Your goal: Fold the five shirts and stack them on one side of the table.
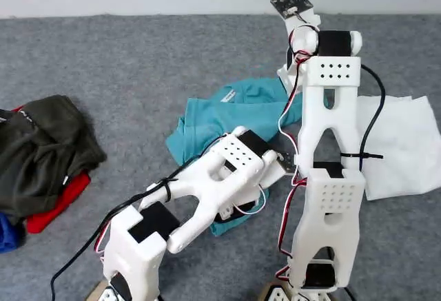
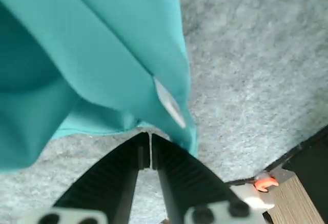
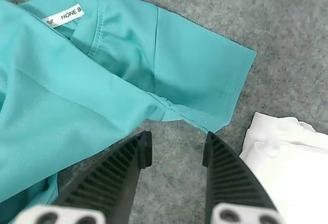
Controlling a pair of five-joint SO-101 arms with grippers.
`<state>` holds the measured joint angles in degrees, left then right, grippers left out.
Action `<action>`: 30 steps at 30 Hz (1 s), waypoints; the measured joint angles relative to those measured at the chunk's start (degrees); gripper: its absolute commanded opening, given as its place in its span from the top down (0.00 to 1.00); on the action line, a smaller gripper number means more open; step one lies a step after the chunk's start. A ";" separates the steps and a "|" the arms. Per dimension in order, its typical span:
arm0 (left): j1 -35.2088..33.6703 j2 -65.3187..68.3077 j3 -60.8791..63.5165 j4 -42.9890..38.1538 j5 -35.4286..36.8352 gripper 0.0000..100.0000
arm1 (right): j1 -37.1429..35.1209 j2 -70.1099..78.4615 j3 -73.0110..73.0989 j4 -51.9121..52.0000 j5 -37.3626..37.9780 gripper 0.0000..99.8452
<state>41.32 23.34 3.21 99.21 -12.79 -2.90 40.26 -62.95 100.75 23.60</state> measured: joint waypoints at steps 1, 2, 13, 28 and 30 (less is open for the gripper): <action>0.09 0.00 0.00 0.00 0.00 0.98 | 0.18 0.00 0.00 0.00 0.00 0.82; 0.18 0.00 0.00 0.00 0.00 0.98 | 0.26 0.00 0.09 0.00 0.00 0.82; -3.34 -0.18 -7.56 0.00 -4.48 0.82 | 0.35 3.34 2.81 0.00 0.88 0.82; -2.46 -15.65 4.57 0.00 -4.92 0.82 | 2.81 3.43 2.81 0.00 1.32 0.82; -0.88 -15.65 5.89 0.00 -4.92 0.83 | 2.73 3.43 2.81 0.00 1.32 0.82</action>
<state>40.44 7.69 9.10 99.21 -17.71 -0.18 43.69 -60.13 100.75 24.92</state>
